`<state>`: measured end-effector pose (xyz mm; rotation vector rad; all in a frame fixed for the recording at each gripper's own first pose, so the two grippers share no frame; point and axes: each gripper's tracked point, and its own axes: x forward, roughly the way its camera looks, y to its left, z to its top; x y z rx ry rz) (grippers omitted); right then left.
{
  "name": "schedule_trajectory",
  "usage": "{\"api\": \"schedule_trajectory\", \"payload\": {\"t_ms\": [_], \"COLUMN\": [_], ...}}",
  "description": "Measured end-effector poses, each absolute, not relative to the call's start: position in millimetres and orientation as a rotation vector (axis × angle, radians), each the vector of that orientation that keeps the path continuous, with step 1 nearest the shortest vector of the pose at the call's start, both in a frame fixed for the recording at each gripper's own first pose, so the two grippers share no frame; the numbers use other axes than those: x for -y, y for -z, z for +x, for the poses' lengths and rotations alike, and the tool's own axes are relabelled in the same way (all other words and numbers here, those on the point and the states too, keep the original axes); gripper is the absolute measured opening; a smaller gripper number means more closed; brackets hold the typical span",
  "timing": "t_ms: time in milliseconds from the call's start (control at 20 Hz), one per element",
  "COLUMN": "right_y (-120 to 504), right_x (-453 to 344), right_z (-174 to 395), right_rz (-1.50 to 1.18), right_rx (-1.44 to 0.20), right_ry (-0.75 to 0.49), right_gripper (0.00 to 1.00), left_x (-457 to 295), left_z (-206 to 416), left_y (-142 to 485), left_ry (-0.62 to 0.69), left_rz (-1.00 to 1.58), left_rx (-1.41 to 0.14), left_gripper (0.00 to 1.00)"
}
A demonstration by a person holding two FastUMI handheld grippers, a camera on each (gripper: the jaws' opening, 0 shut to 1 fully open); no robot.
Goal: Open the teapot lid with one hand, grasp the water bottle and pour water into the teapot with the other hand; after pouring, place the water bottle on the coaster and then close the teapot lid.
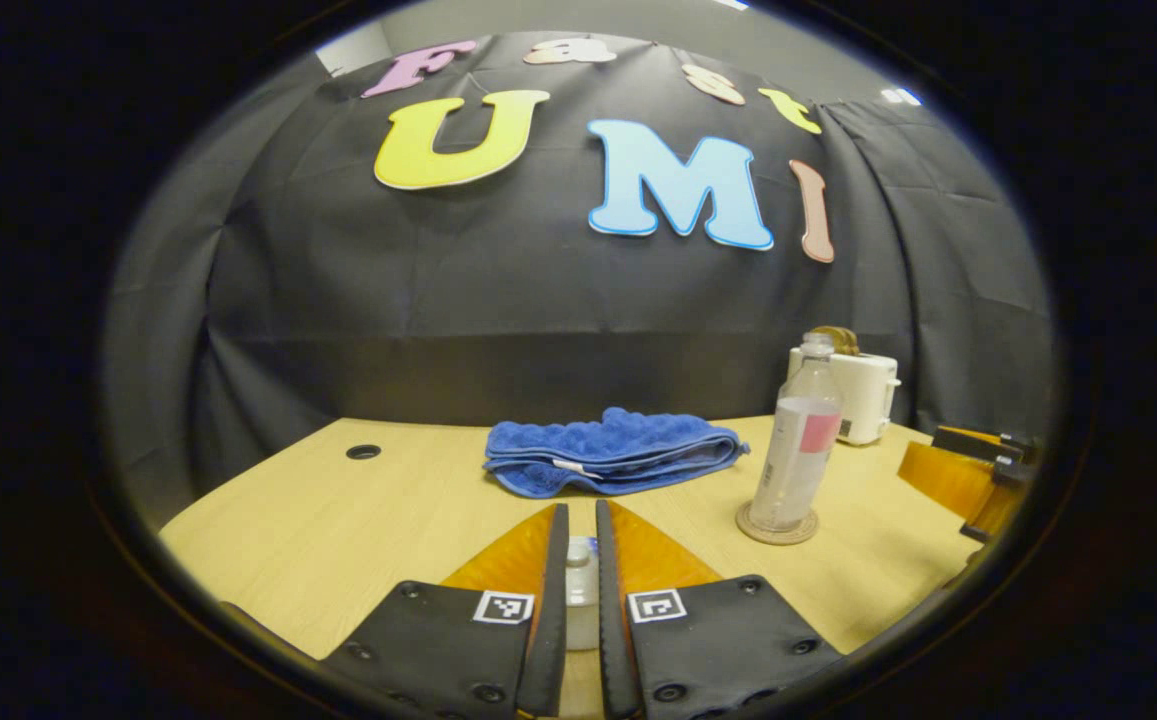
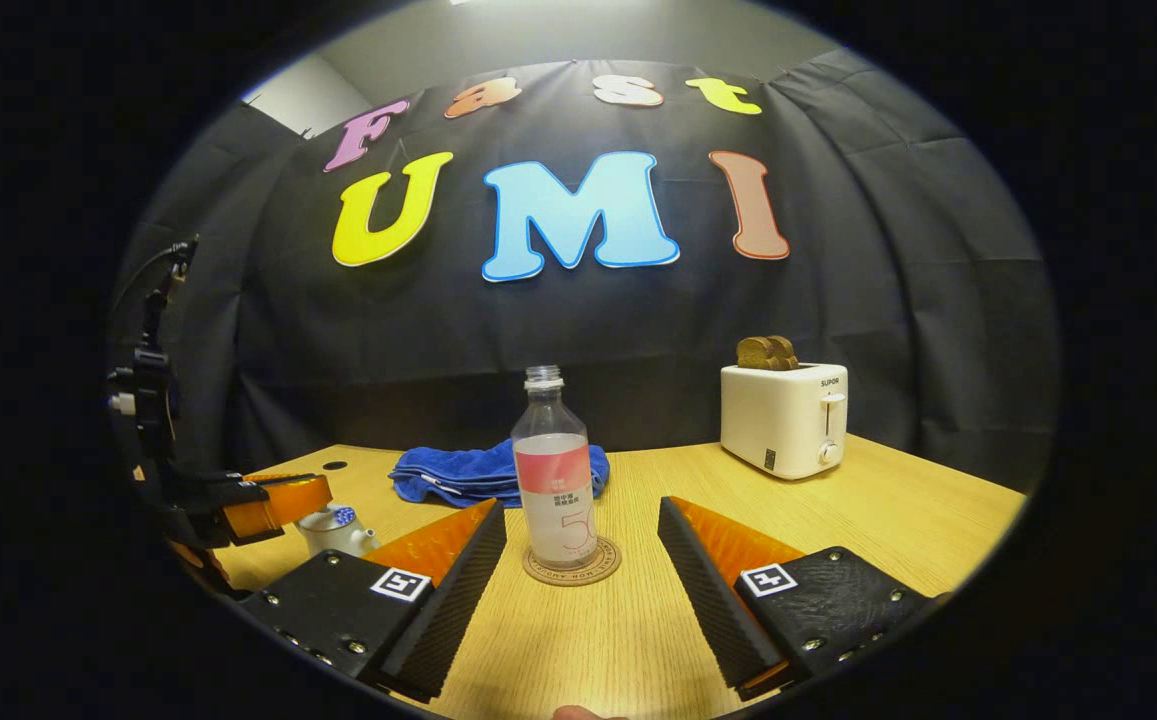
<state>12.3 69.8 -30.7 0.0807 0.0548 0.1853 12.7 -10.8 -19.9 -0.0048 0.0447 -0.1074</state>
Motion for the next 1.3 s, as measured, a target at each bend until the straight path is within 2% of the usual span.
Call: {"api": "schedule_trajectory", "payload": {"t_ms": [550, 600, 650, 700, 1300], "right_y": [42, 41, 41, 42, 55], "right_x": [-69, -69, -68, -68, -62], "right_z": [-49, -55, -59, -62, -68], "right_rz": [0.029, 0.025, 0.023, 0.02, 0.03], "right_rx": [-0.052, -0.047, -0.044, -0.042, -0.048], "right_ry": [-0.178, -0.176, -0.175, -0.171, -0.16], "right_gripper": [0.97, 0.92, 0.96, 0.96, 0.97], "left_x": [16, 17, 19, 18, 20], "left_z": [-79, -85, -90, -95, -108], "left_y": [18, 20, 23, 27, 44], "left_ry": [0.115, 0.117, 0.115, 0.112, 0.083], "left_rz": [-0.011, -0.011, -0.009, -0.008, -0.017], "left_rx": [0.013, 0.015, 0.013, 0.011, 0.009], "left_gripper": [0.22, 0.22, 0.22, 0.22, 0.22]}}
